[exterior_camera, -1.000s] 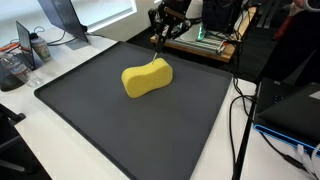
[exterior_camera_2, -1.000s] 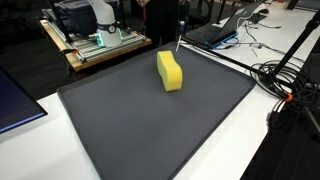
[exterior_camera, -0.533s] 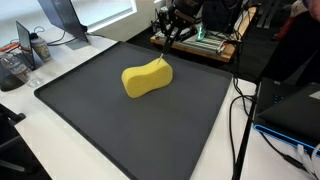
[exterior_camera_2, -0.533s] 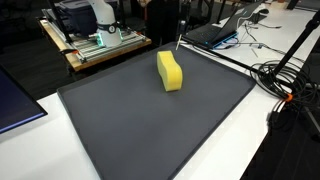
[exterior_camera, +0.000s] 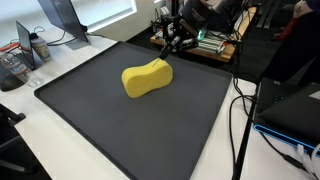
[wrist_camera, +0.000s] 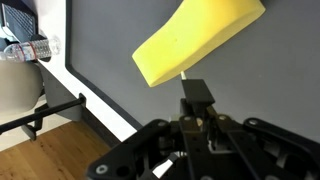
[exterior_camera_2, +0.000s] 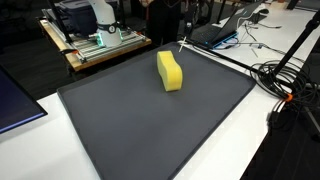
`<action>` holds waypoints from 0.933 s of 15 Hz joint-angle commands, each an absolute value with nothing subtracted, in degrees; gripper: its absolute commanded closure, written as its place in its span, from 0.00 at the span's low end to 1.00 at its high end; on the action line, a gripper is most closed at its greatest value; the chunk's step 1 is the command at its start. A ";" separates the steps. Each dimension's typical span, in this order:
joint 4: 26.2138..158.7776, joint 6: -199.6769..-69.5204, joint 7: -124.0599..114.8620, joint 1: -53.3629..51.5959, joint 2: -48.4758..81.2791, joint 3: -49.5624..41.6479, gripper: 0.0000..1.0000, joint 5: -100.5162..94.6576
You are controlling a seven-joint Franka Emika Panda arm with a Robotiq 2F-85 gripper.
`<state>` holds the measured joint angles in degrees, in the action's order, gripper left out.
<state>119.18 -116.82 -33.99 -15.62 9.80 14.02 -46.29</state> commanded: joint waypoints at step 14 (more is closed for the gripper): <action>105.38 -109.33 -42.61 -19.32 20.67 12.50 0.97 -43.84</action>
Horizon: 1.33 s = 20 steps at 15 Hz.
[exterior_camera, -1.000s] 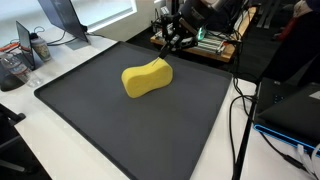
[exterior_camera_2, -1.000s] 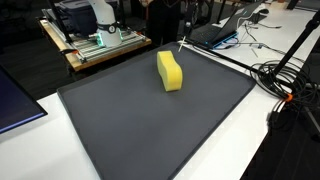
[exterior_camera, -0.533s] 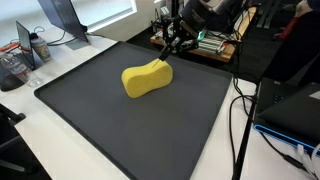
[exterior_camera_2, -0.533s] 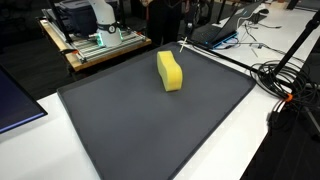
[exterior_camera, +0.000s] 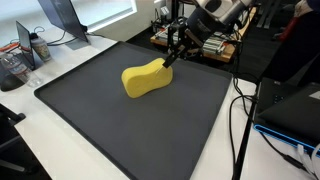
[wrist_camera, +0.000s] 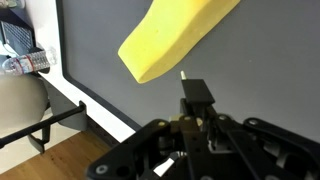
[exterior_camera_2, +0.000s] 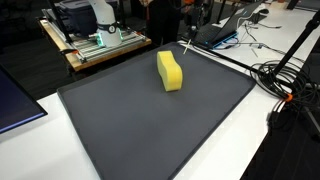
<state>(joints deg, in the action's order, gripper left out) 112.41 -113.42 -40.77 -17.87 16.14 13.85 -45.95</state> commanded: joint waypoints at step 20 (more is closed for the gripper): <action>76.24 -100.36 -29.02 -6.94 28.43 0.38 0.97 -7.69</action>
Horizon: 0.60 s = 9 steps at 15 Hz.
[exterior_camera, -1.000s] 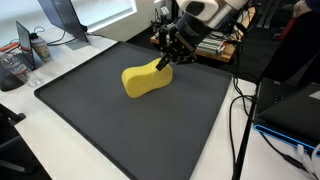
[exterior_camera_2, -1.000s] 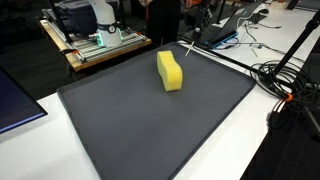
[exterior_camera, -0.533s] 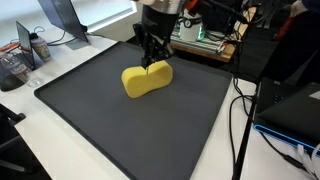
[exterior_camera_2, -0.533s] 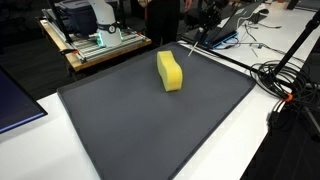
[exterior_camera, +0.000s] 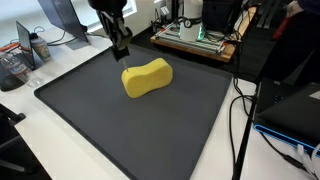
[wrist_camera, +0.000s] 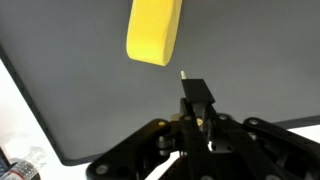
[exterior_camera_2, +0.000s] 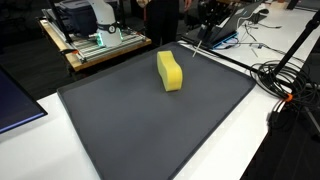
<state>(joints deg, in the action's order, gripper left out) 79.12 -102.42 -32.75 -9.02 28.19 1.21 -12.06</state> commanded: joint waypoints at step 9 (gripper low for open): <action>80.84 -104.63 -17.89 -0.31 24.94 -0.83 0.97 0.48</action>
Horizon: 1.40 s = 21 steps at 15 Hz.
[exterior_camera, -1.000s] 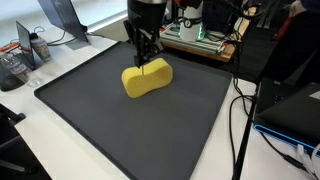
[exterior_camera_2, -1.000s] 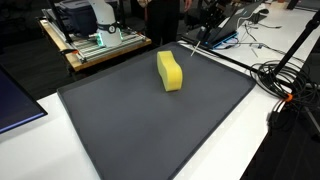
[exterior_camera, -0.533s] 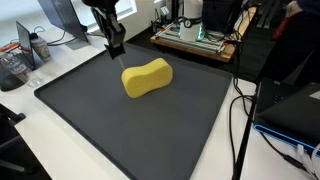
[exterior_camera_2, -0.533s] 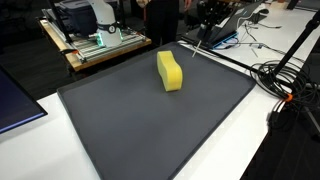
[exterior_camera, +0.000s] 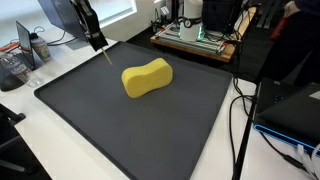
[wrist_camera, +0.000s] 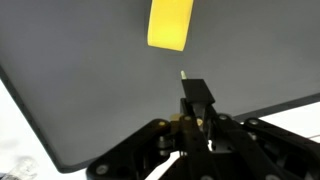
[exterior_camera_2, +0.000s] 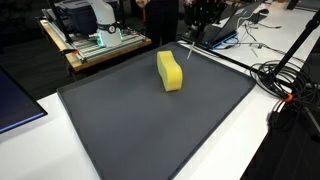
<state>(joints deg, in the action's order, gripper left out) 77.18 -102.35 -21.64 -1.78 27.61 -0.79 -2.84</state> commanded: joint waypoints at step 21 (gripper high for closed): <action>84.47 -98.94 -13.16 9.07 21.33 -3.34 0.97 15.66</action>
<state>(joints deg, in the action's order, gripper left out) 80.63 -99.76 -16.04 6.68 25.33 -3.10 10.51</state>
